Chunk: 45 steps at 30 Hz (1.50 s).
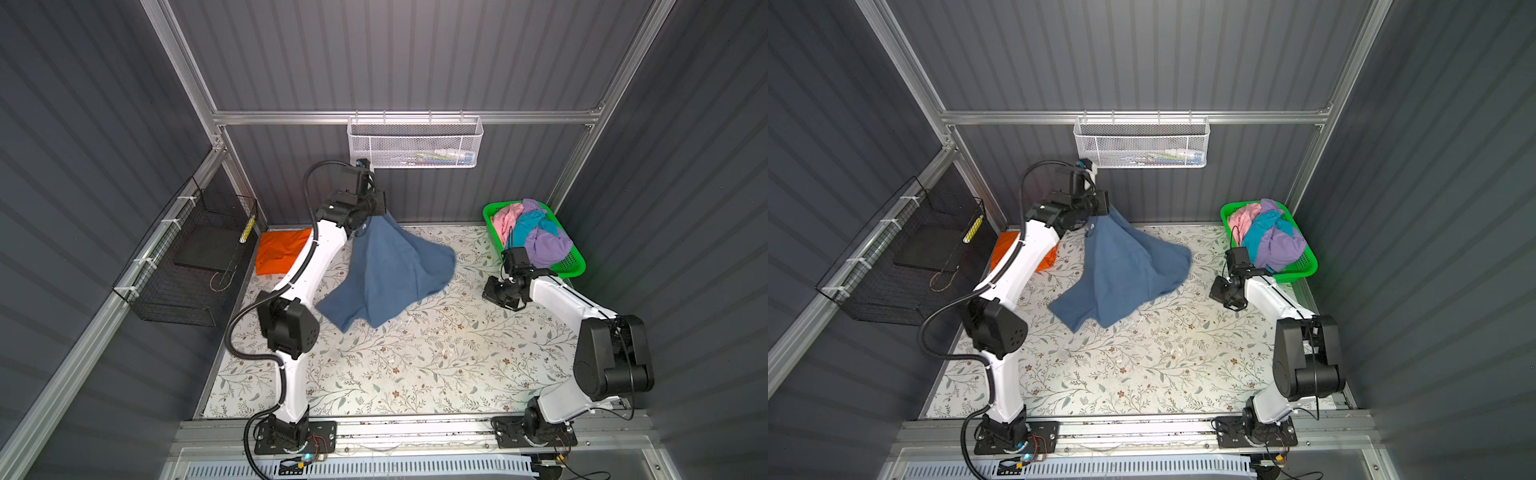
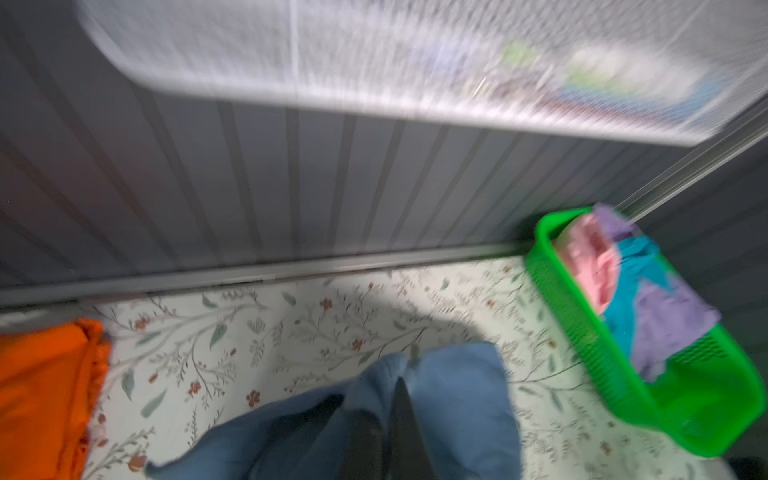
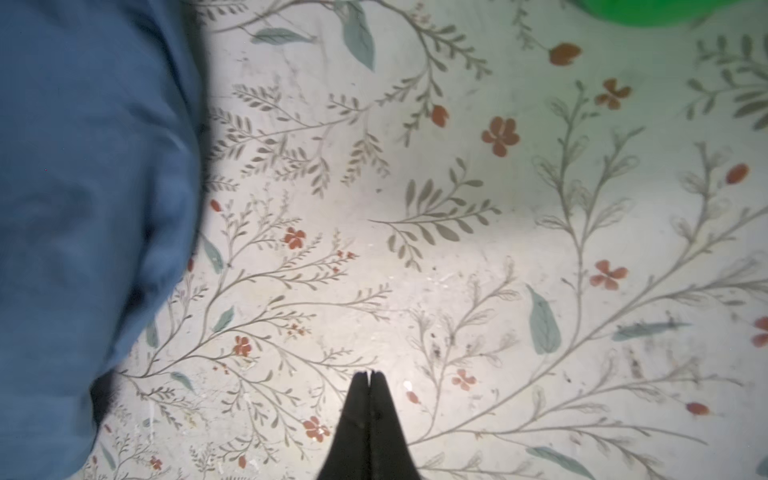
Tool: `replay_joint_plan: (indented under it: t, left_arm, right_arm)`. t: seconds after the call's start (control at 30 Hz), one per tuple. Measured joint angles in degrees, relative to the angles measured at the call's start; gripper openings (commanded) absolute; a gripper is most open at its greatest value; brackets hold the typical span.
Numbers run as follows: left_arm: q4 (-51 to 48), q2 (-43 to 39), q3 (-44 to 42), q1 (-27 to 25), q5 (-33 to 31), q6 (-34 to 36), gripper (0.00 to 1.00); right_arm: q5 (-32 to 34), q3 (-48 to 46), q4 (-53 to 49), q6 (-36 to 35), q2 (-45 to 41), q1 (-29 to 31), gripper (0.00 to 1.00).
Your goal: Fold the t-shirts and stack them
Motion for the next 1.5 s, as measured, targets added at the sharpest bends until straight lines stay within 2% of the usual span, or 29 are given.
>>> replay_joint_plan:
  t: [0.1, 0.27, 0.4, 0.5, 0.67, 0.77, 0.87, 1.17, 1.23, 1.27, 1.3, 1.37, 1.4, 1.43, 1.5]
  left_arm:
    - [1.4, -6.6, -2.5, -1.0, 0.8, -0.4, 0.0]
    - [1.1, -13.3, -9.1, -1.8, 3.3, -1.6, 0.0]
    - [-0.3, -23.3, -22.6, -1.8, 3.9, -3.4, 0.0]
    - [-4.2, -33.5, -32.7, -1.8, 1.9, -5.2, 0.0]
    - [-13.3, -47.8, -40.3, -1.8, -5.8, -8.3, 0.0]
    - [-17.9, -53.4, -44.0, -1.8, -10.6, -10.7, 0.0]
    - [-22.1, -56.7, -48.3, -1.8, -14.3, -13.2, 0.0]
    - [-31.4, -58.2, -54.4, -1.7, -21.3, -17.7, 0.0]
    - [-32.2, -58.4, -54.5, -1.7, -22.1, -18.0, 0.0]
    - [-32.6, -58.6, -54.5, -1.7, -22.6, -18.1, 0.0]
    - [-32.9, -58.7, -54.5, -1.7, -22.9, -18.2, 0.0]
    - [-33.2, -58.7, -54.6, -1.7, -23.3, -18.3, 0.0]
    - [-33.2, -58.7, -54.8, -1.7, -23.5, -18.3, 0.0]
    - [-33.2, -58.6, -55.0, -1.7, -23.6, -18.3, 0.0]
    - [-32.7, -58.3, -55.3, -1.7, -23.7, -18.0, 0.0]
  right_arm:
    - [-0.4, 2.7, -0.2, -0.6, -1.0, 2.2, 0.11]
    - [-0.2, 9.2, -0.9, -2.0, -1.5, 5.7, 0.16]
    - [0.1, 13.4, -1.4, -2.9, -1.4, 8.1, 0.21]
    - [0.1, 17.0, -2.0, -3.7, 0.2, 9.9, 0.32]
    - [-0.8, 27.1, -3.1, -5.7, 9.6, 14.0, 0.64]
    - [-1.9, 33.8, -3.8, -6.4, 17.3, 17.2, 0.77]
    - [-3.5, 39.1, -4.4, -6.4, 24.4, 20.1, 0.83]
    - [-9.5, 46.3, -4.5, -4.9, 39.0, 27.0, 0.86]
    - [-10.3, 46.6, -4.5, -4.3, 41.0, 28.4, 0.83]
    - [-10.7, 46.8, -4.5, -4.0, 41.9, 29.0, 0.79]
    - [-11.1, 47.3, -4.5, -3.4, 42.9, 29.6, 0.68]
    - [-12.0, 48.3, -4.3, -2.6, 44.5, 30.2, 0.2]
    - [-12.4, 48.6, -4.2, -2.4, 45.0, 30.3, 0.08]
    - [-12.6, 48.8, -4.0, -2.3, 45.1, 30.2, 0.02]
    - [-12.7, 50.3, -4.3, -2.2, 45.1, 29.7, 0.0]
